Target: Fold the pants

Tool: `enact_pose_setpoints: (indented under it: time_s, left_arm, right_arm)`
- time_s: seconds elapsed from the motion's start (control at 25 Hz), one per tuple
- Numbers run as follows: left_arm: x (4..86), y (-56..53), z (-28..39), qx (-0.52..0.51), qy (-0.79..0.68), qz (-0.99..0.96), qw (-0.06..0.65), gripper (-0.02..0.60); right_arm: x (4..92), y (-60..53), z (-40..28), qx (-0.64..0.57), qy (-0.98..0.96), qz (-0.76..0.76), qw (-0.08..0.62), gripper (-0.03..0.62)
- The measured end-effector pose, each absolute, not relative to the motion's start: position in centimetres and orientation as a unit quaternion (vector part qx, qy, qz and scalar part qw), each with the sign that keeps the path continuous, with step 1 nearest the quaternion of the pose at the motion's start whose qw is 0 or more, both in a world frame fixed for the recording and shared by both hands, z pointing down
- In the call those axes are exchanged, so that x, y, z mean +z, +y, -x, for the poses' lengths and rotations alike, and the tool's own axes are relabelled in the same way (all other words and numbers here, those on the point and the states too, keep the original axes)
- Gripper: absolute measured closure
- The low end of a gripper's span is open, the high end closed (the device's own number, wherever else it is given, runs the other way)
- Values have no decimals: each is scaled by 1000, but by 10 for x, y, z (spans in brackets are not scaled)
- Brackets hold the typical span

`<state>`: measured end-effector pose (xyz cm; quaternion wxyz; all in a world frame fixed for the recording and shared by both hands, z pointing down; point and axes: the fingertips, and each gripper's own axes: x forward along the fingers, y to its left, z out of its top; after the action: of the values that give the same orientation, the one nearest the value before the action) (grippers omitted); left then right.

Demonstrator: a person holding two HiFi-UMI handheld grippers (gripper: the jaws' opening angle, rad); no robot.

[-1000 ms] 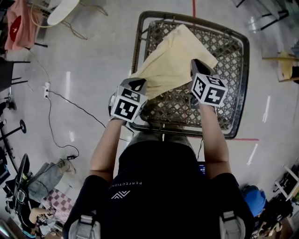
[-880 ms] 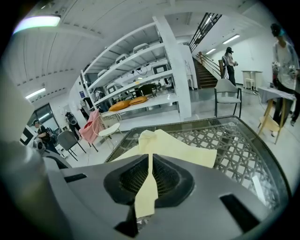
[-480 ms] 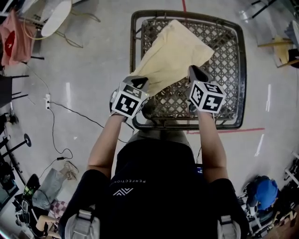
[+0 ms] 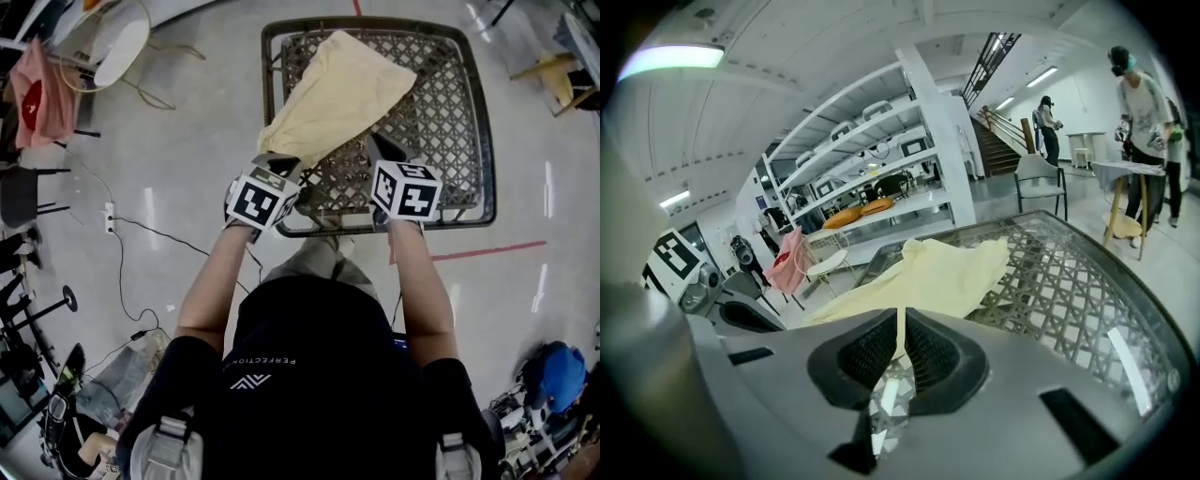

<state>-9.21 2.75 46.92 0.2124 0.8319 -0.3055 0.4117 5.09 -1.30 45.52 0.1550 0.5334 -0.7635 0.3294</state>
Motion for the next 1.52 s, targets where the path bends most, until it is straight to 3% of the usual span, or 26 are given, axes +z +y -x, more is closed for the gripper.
enact_pose_setpoints:
  time_s: [0.56, 1.24, 1.4, 1.52]
  left_arm:
    - [464, 69, 123, 427, -297, -834, 183, 569]
    - [483, 1, 147, 435, -187, -864, 169, 565]
    - [489, -9, 143, 443, -152, -867, 170, 499]
    - [494, -14, 140, 448, -125, -869, 168, 490]
  right_arm:
    - [457, 61, -4, 335, -787, -495, 156, 545]
    - [476, 31, 51, 371, -766, -499, 161, 543]
    - [479, 23, 63, 386, -764, -493, 160, 543]
    - [486, 16, 69, 392, -759, -492, 165, 542]
